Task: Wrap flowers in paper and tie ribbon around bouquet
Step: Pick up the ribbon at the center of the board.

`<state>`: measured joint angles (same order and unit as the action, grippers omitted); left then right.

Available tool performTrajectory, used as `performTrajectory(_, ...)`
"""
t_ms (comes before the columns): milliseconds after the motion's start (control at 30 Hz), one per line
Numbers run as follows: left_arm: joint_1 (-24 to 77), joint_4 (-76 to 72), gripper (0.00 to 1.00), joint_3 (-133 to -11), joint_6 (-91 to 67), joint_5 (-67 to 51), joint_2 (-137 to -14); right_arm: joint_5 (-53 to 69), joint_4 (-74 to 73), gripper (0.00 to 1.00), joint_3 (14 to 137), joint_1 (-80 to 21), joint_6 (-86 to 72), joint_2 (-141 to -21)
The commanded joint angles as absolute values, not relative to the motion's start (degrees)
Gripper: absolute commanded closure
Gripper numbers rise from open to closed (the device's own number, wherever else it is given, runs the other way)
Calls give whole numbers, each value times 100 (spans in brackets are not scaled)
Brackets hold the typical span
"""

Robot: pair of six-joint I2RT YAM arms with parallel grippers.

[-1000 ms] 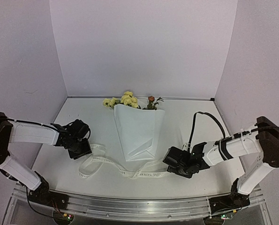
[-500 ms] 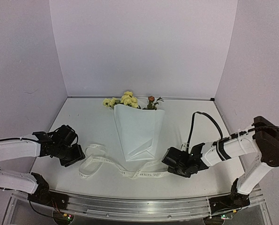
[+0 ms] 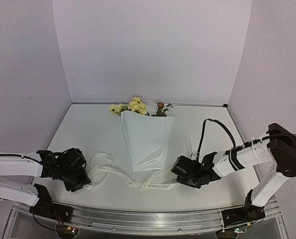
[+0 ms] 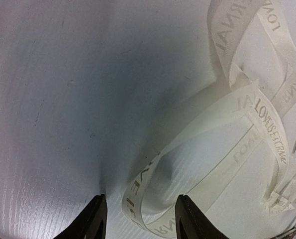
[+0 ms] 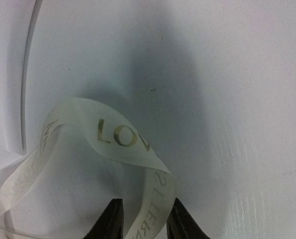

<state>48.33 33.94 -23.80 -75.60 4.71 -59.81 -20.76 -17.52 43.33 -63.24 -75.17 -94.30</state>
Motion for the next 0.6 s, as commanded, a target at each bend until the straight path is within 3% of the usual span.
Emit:
performTrajectory(0,4859,3071,74,-2168,-8018,388,-6019,-2146,-1773,72,4329,-6300,-7412,-9387)
performTrajectory(67,4854,3302,88,-2241,-8099,704,-5871,-2232,-1786,76,4328,-6289,-7349,-9290)
performTrajectory(133,4819,3774,98,-2532,-8070,1293,-5666,-2318,-1857,87,4336,-6240,-7221,-9124)
performTrajectory(233,4468,4727,100,-3427,-7545,2473,-5450,-2548,-2198,100,4348,-6080,-7000,-8722)
performTrajectory(333,3696,5307,100,-4468,-6619,3492,-5360,-3006,-2761,100,4334,-5837,-6734,-8012)
performTrajectory(567,2615,4666,100,-6357,-4732,4594,-5571,-4390,-4253,100,4791,-5089,-5707,-6043)
